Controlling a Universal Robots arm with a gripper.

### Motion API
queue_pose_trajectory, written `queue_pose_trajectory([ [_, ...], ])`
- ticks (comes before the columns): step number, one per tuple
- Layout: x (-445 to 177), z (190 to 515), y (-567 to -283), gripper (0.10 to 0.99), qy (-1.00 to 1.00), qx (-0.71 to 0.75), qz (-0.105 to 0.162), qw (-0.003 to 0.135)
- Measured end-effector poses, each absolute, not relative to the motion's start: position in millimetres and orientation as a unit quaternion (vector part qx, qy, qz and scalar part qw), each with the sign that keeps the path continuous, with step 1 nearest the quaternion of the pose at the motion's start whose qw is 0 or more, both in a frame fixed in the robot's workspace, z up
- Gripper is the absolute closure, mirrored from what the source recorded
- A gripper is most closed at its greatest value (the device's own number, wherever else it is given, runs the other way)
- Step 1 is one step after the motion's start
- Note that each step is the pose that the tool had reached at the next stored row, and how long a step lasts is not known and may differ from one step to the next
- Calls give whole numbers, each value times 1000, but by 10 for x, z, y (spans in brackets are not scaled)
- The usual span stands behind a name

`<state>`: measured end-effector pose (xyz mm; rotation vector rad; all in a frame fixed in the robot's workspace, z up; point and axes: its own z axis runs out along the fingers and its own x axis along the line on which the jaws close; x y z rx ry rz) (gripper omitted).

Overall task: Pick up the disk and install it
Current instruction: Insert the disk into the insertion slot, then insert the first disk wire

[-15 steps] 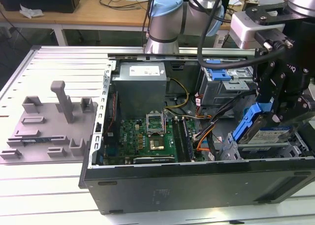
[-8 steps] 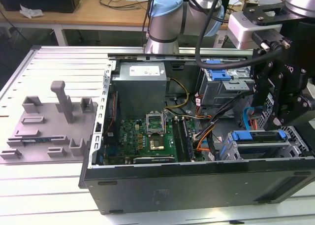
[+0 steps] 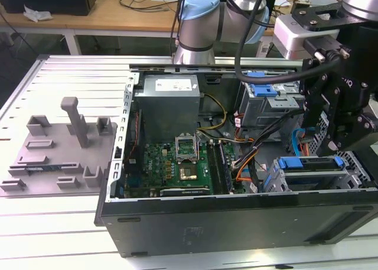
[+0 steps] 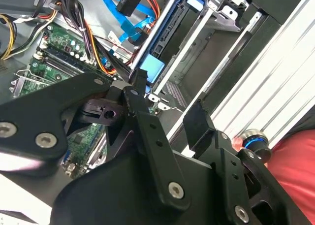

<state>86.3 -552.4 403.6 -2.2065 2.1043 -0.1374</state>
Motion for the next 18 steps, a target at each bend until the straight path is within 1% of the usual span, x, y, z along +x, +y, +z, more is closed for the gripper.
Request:
queue_pose_trajectory([
  [12,863,4036,-5503,510,681,-730,-45,44],
  [13,863,4036,-5473,510,681,-730,-48,41],
  [14,862,4038,-5431,510,680,-730,-56,33],
  [16,858,4037,-5339,510,679,-731,-64,24],
  [18,829,4030,-5242,510,679,-731,-67,21],
])
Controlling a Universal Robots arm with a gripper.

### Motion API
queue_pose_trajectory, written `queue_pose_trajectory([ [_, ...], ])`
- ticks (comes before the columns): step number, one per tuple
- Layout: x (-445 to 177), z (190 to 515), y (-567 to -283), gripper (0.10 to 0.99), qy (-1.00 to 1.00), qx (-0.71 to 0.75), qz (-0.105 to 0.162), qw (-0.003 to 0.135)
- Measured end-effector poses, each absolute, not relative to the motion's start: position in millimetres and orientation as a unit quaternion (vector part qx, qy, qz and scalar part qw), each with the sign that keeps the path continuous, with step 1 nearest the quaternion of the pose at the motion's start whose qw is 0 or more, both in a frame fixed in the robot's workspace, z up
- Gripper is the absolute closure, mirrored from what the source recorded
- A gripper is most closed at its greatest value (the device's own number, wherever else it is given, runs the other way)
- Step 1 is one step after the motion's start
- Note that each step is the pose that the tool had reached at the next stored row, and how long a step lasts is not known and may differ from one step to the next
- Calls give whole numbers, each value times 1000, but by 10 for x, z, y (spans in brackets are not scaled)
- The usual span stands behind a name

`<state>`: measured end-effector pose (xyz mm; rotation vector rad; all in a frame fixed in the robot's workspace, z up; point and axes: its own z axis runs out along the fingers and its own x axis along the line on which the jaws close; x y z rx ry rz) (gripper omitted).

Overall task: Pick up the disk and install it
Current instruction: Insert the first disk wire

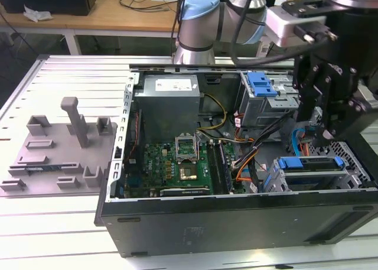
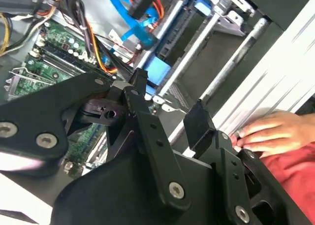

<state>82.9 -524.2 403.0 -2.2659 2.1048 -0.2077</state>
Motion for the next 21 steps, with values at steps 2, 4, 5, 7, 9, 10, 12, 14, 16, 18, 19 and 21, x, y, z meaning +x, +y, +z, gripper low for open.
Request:
queue_pose_trajectory([
  [2,810,4016,-5174,510,679,-731,-70,19],
  [4,792,3989,-5111,510,687,-722,-80,21],
  [5,791,3979,-5111,510,695,-715,-80,20],
  [7,790,3953,-5109,510,706,-704,-82,19],
  [9,789,3947,-5033,510,704,-704,-97,4],
  [10,788,3947,-4997,510,703,-704,-105,-4],
  [12,780,3939,-4860,510,701,-703,-119,-18],
  [14,770,3932,-4720,510,700,-703,-119,-18],
  [16,761,3916,-4628,510,700,-703,-119,-18],
  [18,760,3887,-4576,510,702,-702,-119,-19],
  [19,760,3870,-4567,510,703,-701,-120,-19],
  [21,759,3862,-4554,510,701,-700,-131,-31],
])
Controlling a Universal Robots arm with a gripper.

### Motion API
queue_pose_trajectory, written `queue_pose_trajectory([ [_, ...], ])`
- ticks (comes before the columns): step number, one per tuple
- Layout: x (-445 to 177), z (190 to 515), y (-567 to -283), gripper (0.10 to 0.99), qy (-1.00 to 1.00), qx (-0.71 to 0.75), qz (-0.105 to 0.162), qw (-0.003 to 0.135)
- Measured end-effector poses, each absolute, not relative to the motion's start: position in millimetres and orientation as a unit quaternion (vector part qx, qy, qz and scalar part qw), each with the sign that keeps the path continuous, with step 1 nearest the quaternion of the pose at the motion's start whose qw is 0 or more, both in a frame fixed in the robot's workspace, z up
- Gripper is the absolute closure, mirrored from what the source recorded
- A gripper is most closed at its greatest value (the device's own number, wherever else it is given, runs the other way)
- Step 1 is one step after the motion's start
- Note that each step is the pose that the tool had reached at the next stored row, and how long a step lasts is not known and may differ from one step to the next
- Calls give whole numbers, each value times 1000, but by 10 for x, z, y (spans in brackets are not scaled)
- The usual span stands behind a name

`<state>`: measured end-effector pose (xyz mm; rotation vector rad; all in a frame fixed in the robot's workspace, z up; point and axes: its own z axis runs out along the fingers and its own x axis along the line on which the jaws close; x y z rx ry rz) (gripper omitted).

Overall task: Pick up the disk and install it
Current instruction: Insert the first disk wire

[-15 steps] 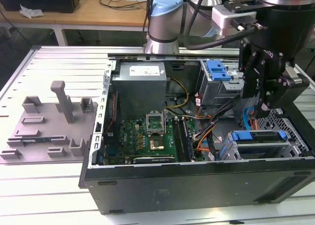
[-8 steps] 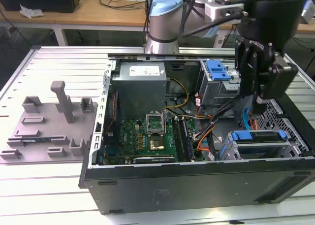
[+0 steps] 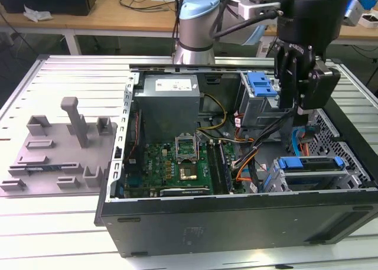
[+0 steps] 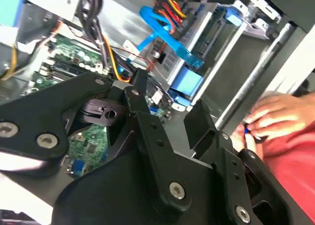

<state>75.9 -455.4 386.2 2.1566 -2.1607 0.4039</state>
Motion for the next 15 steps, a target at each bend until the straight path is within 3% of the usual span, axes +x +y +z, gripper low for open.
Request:
queue_pose_trajectory([
  [2,760,3854,-4533,510,-699,698,148,48],
  [7,758,3831,-4417,510,-699,697,151,51],
  [11,756,3806,-4242,510,-694,697,168,67],
  [15,759,3792,-4240,510,-716,674,166,72],
])
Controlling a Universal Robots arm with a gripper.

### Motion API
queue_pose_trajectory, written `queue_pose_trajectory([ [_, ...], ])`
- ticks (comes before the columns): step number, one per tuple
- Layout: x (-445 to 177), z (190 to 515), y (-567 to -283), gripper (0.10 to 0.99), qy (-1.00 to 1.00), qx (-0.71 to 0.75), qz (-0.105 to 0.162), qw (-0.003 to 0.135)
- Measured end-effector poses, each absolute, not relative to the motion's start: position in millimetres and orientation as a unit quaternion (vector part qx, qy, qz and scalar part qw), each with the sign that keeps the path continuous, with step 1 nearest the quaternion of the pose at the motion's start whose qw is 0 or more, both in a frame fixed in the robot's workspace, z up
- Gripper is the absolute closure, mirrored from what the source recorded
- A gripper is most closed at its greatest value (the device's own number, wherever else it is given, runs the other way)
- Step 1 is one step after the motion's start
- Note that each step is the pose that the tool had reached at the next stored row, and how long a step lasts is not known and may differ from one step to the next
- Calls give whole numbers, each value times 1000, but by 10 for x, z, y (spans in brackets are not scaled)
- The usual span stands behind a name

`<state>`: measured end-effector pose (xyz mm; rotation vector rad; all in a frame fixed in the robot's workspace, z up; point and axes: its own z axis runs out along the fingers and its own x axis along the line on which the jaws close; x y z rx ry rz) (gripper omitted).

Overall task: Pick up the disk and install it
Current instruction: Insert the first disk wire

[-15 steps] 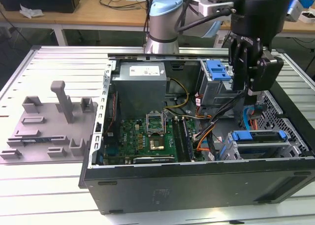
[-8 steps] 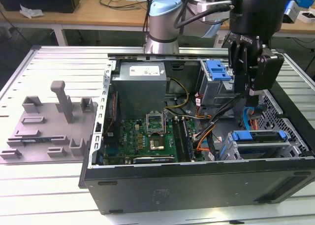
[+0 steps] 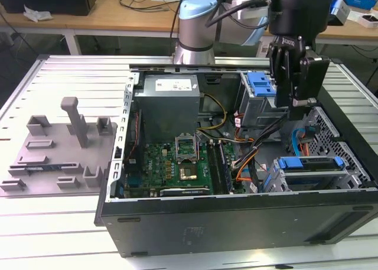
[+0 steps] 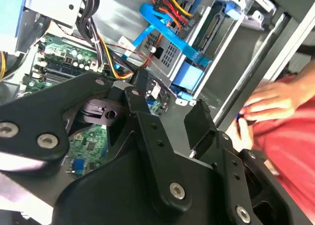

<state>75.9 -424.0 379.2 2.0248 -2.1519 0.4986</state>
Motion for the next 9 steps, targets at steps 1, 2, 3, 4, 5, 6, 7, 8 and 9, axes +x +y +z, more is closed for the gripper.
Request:
queue_pose_trajectory([
  [1,759,3784,-4240,510,-723,667,165,74],
  [2,759,3781,-4239,510,-724,665,165,74],
  [3,762,3774,-4235,510,-724,665,166,75],
  [4,764,3772,-4226,510,-723,666,167,76],
  [5,772,3769,-4216,510,-720,668,172,79],
  [6,788,3767,-4199,510,-718,667,180,86],
  [7,810,3768,-4186,510,-717,667,182,88],
  [8,836,3768,-4174,510,-717,667,183,90],
  [9,872,3767,-4161,510,-718,666,183,90],
])
